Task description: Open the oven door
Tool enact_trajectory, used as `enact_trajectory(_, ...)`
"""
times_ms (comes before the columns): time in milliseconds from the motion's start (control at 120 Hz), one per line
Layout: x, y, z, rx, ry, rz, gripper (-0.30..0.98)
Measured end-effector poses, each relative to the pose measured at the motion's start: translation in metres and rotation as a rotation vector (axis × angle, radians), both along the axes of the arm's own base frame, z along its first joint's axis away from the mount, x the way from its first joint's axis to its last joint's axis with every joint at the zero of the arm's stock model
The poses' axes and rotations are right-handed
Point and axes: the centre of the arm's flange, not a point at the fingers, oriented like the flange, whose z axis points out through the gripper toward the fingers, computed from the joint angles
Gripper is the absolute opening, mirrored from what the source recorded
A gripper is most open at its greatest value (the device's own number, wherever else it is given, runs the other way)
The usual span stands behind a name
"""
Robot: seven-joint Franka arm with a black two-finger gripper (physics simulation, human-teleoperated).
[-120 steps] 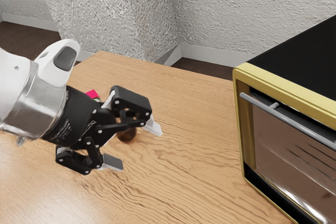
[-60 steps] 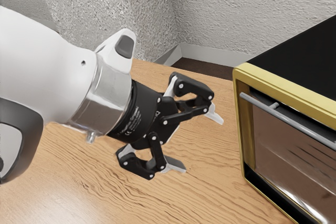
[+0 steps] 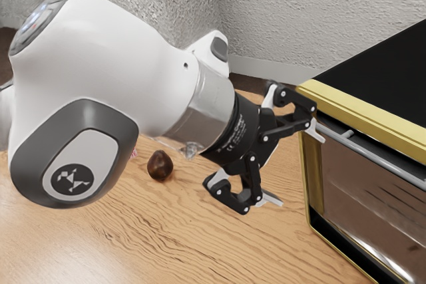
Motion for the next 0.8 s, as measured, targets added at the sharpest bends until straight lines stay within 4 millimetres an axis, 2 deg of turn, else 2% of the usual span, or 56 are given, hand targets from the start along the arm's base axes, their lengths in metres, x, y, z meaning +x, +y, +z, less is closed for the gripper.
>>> enact_trajectory(383, 0.045, 0.0, -0.007, 0.021, 0.005, 0.061, 0.68)
enact_trajectory(567, 0.055, 0.004, -0.014, 0.032, 0.014, 0.081, 0.68)
enact_trajectory(800, 0.065, 0.006, -0.01, 0.025, 0.009, 0.099, 0.68)
